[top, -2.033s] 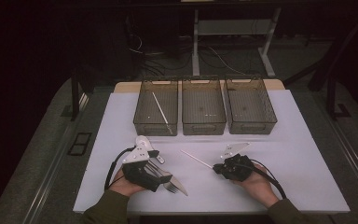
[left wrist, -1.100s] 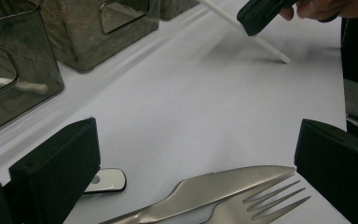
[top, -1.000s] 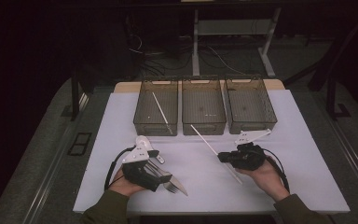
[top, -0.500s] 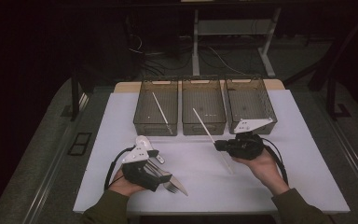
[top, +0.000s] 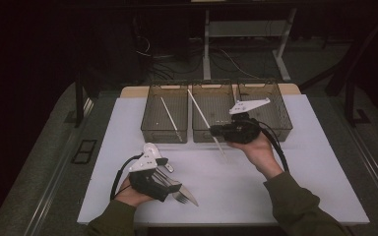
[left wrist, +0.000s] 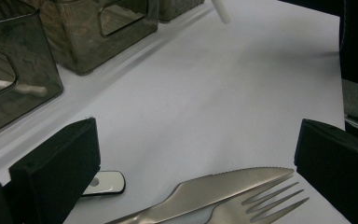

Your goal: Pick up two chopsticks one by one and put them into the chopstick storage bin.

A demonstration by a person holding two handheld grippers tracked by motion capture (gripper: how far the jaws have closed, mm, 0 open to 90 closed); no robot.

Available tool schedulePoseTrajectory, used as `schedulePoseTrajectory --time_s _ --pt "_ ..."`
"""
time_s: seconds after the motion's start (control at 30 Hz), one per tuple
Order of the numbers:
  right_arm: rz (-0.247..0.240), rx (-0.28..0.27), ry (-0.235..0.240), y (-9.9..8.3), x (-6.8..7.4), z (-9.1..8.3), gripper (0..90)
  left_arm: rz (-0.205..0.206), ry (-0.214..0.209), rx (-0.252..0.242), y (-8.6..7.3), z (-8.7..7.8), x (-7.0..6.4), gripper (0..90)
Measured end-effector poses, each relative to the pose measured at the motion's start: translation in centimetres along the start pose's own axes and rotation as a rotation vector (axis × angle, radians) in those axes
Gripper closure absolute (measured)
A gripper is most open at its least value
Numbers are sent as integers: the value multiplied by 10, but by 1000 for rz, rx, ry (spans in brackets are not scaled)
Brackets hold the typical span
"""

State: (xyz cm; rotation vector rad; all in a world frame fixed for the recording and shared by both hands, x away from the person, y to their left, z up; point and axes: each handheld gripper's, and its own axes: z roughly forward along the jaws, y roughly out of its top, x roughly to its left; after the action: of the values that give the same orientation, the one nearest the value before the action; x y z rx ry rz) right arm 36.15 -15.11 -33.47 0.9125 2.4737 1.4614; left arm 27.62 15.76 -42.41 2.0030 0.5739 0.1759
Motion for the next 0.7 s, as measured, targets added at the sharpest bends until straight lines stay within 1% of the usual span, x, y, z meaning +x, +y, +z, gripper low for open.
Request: schedulePoseTrajectory --time_s 0.13,0.27,0.33,0.37,0.5,0.57,0.7 --pt "11 -10 6 17 -1 11 848 -2 -1 -1 0 0 0 0" --pt "7 -15 -7 35 -3 25 848 -11 -2 -8 0 0 0 0" --pt "10 -18 -6 46 -3 32 848 -4 -1 -9 0 -1 0 0" --pt "11 -19 -9 51 -3 35 848 -10 -3 -11 0 -1 0 0" --pt "16 -29 -15 72 -4 47 848 -6 -1 -11 0 0 1 0" --pt "14 -31 -26 82 -5 55 848 -7 -4 -13 0 0 1 0" --pt "24 -42 -33 97 -7 69 848 -6 -4 -16 1 0 1 0"
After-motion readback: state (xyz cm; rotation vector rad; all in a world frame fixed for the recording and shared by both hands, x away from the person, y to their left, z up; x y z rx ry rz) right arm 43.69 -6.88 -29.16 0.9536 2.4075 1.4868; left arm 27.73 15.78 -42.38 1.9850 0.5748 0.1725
